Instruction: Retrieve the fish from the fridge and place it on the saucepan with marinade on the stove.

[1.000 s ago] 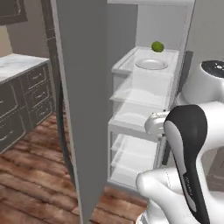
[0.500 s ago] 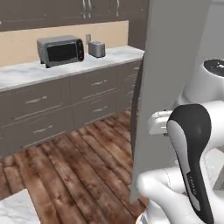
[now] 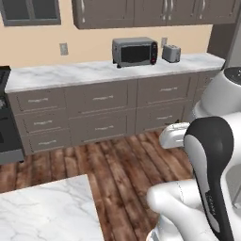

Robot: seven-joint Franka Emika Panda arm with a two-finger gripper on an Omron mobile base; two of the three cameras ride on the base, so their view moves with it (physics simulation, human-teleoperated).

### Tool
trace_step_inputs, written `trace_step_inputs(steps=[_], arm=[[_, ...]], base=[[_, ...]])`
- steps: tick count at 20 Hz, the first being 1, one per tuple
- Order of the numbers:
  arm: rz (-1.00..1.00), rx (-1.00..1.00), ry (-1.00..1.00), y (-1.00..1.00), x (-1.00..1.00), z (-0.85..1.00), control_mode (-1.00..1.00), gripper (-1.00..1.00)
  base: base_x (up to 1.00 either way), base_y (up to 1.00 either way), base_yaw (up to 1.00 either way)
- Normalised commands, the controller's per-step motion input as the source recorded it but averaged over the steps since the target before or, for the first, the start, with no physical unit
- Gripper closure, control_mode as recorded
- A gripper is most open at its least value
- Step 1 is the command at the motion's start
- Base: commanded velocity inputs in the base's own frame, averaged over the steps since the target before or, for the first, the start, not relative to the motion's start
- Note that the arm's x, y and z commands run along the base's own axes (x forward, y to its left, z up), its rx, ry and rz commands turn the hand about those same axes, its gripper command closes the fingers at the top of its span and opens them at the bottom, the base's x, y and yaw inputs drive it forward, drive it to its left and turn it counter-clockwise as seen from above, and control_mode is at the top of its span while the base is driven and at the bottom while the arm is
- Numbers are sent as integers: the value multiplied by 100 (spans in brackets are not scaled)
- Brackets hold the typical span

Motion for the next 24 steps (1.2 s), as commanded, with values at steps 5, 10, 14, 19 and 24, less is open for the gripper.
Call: trace_step_inputs(steps=[5,10,14,19,24], arm=[[0,0,0,0,0,0,100,100],[0,0,0,0,0,0,100,100],[0,0,0,0,0,0,100,100],[0,0,0,0,0,0,100,100],[0,0,0,0,0,0,100,100]], base=[[90,0,0],[100,8,0],[100,10,4],[100,8,11],[89,53,23]])
